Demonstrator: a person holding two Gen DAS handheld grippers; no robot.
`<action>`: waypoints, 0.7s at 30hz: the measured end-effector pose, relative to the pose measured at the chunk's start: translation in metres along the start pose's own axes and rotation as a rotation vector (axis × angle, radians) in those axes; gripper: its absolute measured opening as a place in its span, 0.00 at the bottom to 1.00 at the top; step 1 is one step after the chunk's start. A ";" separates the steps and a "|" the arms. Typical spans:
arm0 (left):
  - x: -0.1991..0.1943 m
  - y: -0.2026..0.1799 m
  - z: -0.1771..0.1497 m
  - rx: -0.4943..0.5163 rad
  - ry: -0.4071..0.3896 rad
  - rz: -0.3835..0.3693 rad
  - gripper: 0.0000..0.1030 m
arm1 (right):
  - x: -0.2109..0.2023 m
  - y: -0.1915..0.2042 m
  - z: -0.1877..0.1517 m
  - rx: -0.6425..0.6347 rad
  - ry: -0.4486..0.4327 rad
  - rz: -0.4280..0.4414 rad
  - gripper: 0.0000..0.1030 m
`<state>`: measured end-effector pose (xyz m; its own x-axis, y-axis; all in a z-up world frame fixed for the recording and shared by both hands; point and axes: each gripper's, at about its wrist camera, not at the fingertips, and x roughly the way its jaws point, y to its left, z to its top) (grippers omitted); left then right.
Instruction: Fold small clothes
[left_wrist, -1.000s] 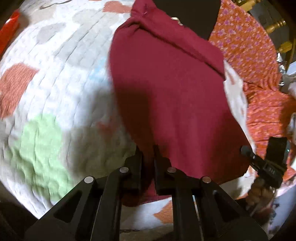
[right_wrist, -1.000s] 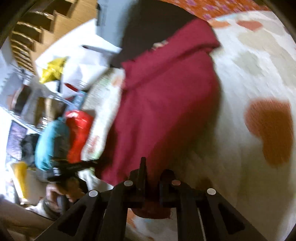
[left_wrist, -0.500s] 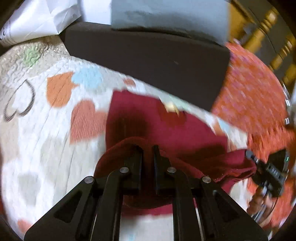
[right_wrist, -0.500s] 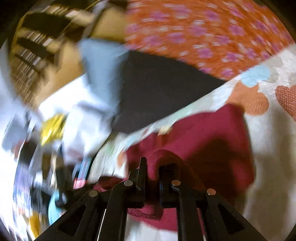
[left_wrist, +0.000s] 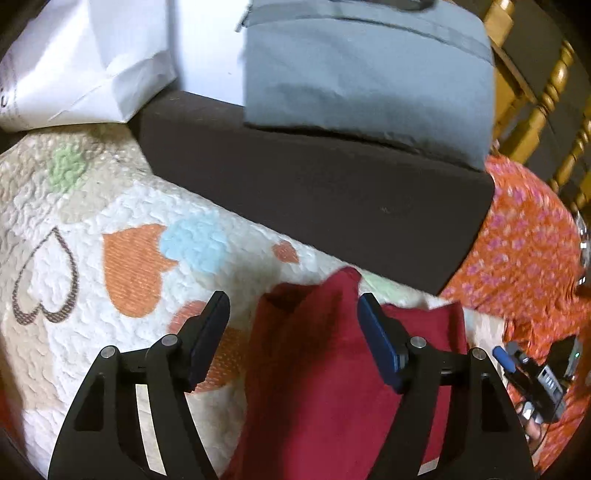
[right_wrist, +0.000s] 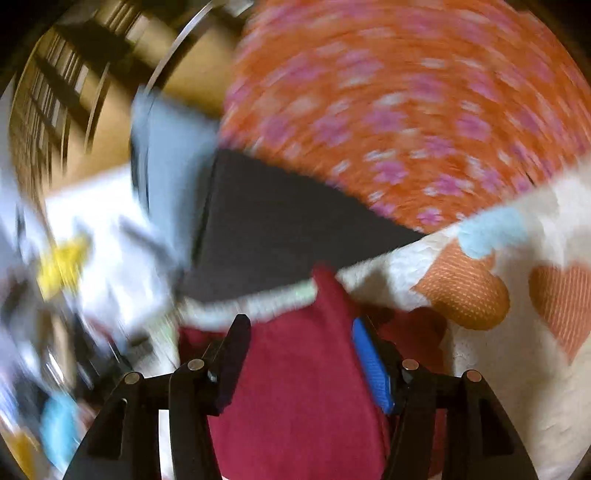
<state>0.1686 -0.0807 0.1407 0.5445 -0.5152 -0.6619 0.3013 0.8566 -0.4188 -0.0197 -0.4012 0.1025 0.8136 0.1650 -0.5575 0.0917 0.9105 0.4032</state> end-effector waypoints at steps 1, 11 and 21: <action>0.010 -0.008 -0.004 0.006 0.017 0.005 0.70 | 0.014 0.012 -0.004 -0.060 0.033 -0.033 0.51; 0.115 0.008 -0.012 -0.021 0.174 0.212 0.71 | 0.100 -0.050 -0.011 -0.048 0.133 -0.295 0.40; 0.073 0.008 -0.011 0.016 0.058 0.193 0.72 | 0.046 -0.034 -0.021 -0.081 0.094 -0.246 0.42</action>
<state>0.2017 -0.1119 0.0825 0.5473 -0.3414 -0.7641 0.2085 0.9398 -0.2706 0.0027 -0.4168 0.0480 0.7156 -0.0342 -0.6977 0.2308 0.9543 0.1899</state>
